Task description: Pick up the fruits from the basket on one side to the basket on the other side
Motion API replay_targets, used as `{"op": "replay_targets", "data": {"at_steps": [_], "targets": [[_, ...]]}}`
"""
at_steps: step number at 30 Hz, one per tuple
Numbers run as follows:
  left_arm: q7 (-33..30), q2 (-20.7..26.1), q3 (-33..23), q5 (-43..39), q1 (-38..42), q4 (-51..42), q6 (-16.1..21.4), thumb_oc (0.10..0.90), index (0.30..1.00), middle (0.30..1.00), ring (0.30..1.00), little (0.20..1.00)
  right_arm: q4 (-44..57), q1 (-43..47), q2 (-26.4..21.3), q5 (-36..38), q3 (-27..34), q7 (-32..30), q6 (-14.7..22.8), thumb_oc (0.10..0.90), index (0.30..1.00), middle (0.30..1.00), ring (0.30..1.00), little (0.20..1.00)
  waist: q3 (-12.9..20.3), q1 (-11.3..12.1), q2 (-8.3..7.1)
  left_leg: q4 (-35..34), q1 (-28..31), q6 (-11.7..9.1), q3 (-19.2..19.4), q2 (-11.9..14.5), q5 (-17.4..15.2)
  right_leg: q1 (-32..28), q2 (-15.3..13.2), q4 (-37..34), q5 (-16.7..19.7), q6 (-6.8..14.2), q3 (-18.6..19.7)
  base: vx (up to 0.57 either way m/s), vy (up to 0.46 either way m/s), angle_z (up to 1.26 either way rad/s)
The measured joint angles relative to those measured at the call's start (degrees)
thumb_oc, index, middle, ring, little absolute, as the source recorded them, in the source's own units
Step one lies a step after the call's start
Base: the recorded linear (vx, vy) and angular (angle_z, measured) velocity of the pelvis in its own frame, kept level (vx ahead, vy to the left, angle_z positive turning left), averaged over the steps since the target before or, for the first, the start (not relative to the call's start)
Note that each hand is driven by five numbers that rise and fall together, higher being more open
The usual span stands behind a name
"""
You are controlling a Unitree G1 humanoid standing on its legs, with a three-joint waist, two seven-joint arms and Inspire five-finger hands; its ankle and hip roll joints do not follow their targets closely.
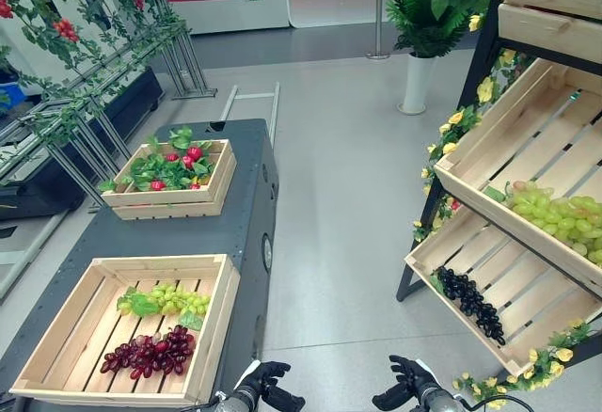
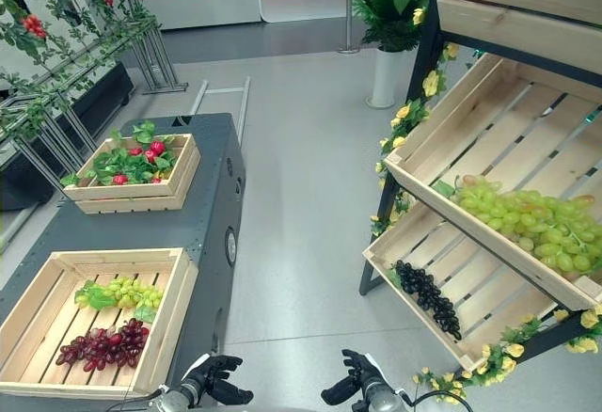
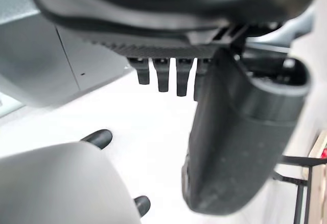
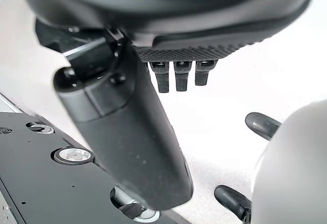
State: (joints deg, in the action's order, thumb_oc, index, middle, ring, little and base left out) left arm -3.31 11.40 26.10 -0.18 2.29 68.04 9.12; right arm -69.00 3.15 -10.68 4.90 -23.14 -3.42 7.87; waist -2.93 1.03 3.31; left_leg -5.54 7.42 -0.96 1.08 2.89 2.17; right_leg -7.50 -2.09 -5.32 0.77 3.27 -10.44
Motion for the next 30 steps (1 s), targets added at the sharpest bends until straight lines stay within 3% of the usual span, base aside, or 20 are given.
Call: {"op": "replay_targets", "data": {"at_steps": [4, 8, 10, 12, 14, 16, 17, 18, 20, 22, 24, 26, 28, 29, 30], "targets": [[-1.32, 0.01, 0.0, -0.02, -0.11, 0.0, 0.18, 0.8, 0.9, 0.9, 0.9, 0.9, 0.01, 0.05, -0.1, 0.01, 0.0, 0.02, 0.19, 0.8, 0.9, 0.9, 0.9, 0.9, -0.25, 0.11, 0.2, 0.0, -0.26, -0.02, -0.71, 0.0, 0.02, -0.07, -0.03, -0.01, -0.25, 0.12, -0.79, 0.05, -0.011, 0.09], [-3.95, 0.0, 0.17, 2.12, -0.18, -0.16, 2.99, 0.8, 0.9, 0.9, 0.9, 0.9, 0.31, -0.1, -0.74, 0.04, -0.06, 0.11, 1.61, 0.8, 0.9, 0.9, 0.9, 0.9, -1.22, 0.83, 0.63, 0.34, -1.22, -0.18, -0.3, -0.25, -0.01, -0.18, -0.3, 0.23, -0.28, 0.01, -2.84, -0.01, 0.116, 0.2], [-4.99, -0.1, 2.62, 5.31, 1.45, -1.19, 4.81, 0.8, 0.9, 0.9, 0.9, 0.9, 1.79, -0.58, -1.84, 0.07, -0.6, -0.17, 2.77, 0.8, 0.9, 0.9, 0.9, 0.9, -1.75, 0.08, 0.08, 1.86, -4.58, 0.06, 7.61, 0.8, -0.47, -0.15, -2.05, 0.24, -0.67, 0.62, -8.95, -0.1, 0.225, 1.19], [-6.7, -0.48, 5.18, 8.93, 3.0, -2.79, 7.23, 0.8, 0.9, 0.9, 0.9, 0.9, 2.01, -0.64, -3.6, 0.23, -1.88, -0.38, 4.07, 0.8, 0.9, 0.9, 0.9, 0.9, -2.16, -0.09, -0.54, 1.86, -5.52, 0.42, 12.22, 0.27, -0.28, -0.72, -4.29, 0.4, -1.19, 1.81, -14.21, 0.01, 0.167, 1.57], [-8.65, -0.87, 6.38, 10.96, 2.29, -4.66, 9.41, 0.8, 0.9, 0.9, 0.9, 0.9, 2.63, 0.05, -4.54, 0.33, -2.19, -0.38, 5.36, 0.8, 0.9, 0.9, 0.9, 0.9, -2.54, 0.91, 0.63, 0.66, -4.22, 1.64, 11.36, -0.54, 1.65, -0.37, -4.91, 3.06, -2.65, 3.46, -15.47, 0.02, 0.161, 0.88], [-9.85, -0.32, 7.12, 11.24, 2.06, -4.64, 9.37, 0.8, 0.9, 0.9, 0.9, 0.9, 4.24, 0.58, -3.71, 1.29, -2.23, -0.36, 7.08, 0.8, 0.9, 0.9, 0.9, 0.9, -3.27, 0.78, -0.44, 0.44, -3.94, 2.44, 9.75, -2.0, 1.58, 0.17, -6.84, 6.49, -4.62, 4.4, -14.73, 0.04, 0.137, 0.44], [-9.99, 0.23, 7.07, 11.1, 2.41, -4.54, 9.35, 0.8, 0.9, 0.9, 0.9, 0.9, 4.56, 1.42, -2.73, 2.2, -2.42, -0.25, 8.17, 0.8, 0.9, 0.9, 0.9, 0.9, -4.23, 0.79, -1.21, 0.06, -3.95, 3.11, 8.7, -2.65, 1.14, 1.87, -8.4, 11.57, -6.14, 5.01, -14.52, 0.04, 0.128, 0.52], [-9.99, 0.45, 7.08, 11.11, 2.72, -4.44, 9.3, 0.8, 0.9, 0.9, 0.9, 0.9, 4.69, 2.0, -2.28, 2.22, -2.52, -0.25, 8.42, 0.8, 0.9, 0.9, 0.9, 0.9, -4.82, 0.86, -1.26, 0.07, -3.9, 3.44, 8.53, -2.49, 1.34, 3.36, -9.16, 15.12, -6.86, 4.39, -14.28, 0.02, 0.099, 0.4], [-9.76, 1.47, 7.18, 11.12, 3.49, -4.21, 9.27, 0.8, 0.9, 0.9, 0.9, 0.9, 5.35, 3.36, -1.23, 2.39, -2.77, -0.26, 8.46, 0.8, 0.9, 0.9, 0.9, 0.9, -6.19, 1.7, -1.73, 0.61, -3.82, 4.36, 7.25, -2.6, 1.47, 9.01, -11.86, 28.95, -7.02, 3.89, -11.59, 0.06, 0.034, 0.44], [-9.78, 2.68, 7.26, 11.11, 4.28, -3.75, 9.14, 0.8, 0.9, 0.9, 0.9, 0.9, 5.91, 3.54, -0.69, 2.63, -2.77, -0.26, 8.51, 0.8, 0.9, 0.9, 0.9, 0.9, -7.05, 2.2, -2.74, 0.52, -2.66, 5.72, 4.37, -3.09, 1.08, 13.29, -13.26, 38.48, -6.68, 3.47, -8.04, 0.14, -0.15, 0.59], [-9.74, 3.82, 7.28, 11.06, 4.55, -3.74, 8.87, 0.8, 0.9, 0.9, 0.9, 0.9, 5.9, 3.86, -0.23, 4.33, -2.65, -0.27, 9.14, 0.8, 0.9, 0.9, 0.9, 0.9, -7.78, 1.68, -2.59, 0.5, -2.5, 5.8, 1.64, -2.77, 1.07, 13.9, -10.01, 35.74, -7.0, 3.51, -3.99, 0.14, -0.168, 0.64], [-9.51, 4.35, 7.36, 10.54, 4.83, -3.57, 8.77, 0.8, 0.9, 0.9, 0.9, 0.9, 5.8, 3.95, -0.21, 5.28, -1.93, -0.28, 10.09, 0.8, 0.9, 0.9, 0.9, 0.9, -8.15, 0.64, -3.26, 0.49, -2.49, 5.94, -1.03, -3.1, 0.97, 13.82, -8.03, 26.66, -6.74, 3.52, -2.31, 0.16, -0.221, 0.76], [-9.12, 3.99, 7.39, 10.52, 4.85, -3.33, 8.76, 0.8, 0.9, 0.9, 0.9, 0.9, 5.71, 4.01, -0.25, 5.33, -1.89, -0.28, 10.16, 0.8, 0.9, 0.9, 0.9, 0.9, -8.48, -0.32, -2.7, 0.47, -2.59, 5.73, -3.15, -3.1, 0.82, 13.83, -6.94, 18.71, -6.15, 4.11, -0.23, 0.19, -0.206, 0.57], [-8.74, 3.62, 7.43, 10.54, 4.86, -3.15, 8.76, 0.8, 0.9, 0.9, 0.9, 0.9, 5.59, 3.84, -0.16, 5.32, -1.91, -0.27, 10.16, 0.8, 0.9, 0.9, 0.9, 0.9, -8.62, -0.48, -2.44, 0.47, -2.45, 5.33, -4.67, -3.07, 0.5, 14.37, -6.01, 14.54, -5.65, 4.83, 1.78, 0.17, -0.196, 0.76], [-8.32, 3.22, 7.59, 10.62, 4.97, -2.56, 8.77, 0.8, 0.9, 0.9, 0.9, 0.9, 4.63, 3.91, 0.2, 5.47, -1.94, -0.27, 10.16, 0.8, 0.9, 0.9, 0.9, 0.9, -8.6, -1.95, -2.08, 0.46, -2.64, 5.0, -7.22, -2.76, 0.35, 13.46, -4.3, 8.43, -4.56, 5.52, 6.33, 0.11, -0.16, 0.96]]}}
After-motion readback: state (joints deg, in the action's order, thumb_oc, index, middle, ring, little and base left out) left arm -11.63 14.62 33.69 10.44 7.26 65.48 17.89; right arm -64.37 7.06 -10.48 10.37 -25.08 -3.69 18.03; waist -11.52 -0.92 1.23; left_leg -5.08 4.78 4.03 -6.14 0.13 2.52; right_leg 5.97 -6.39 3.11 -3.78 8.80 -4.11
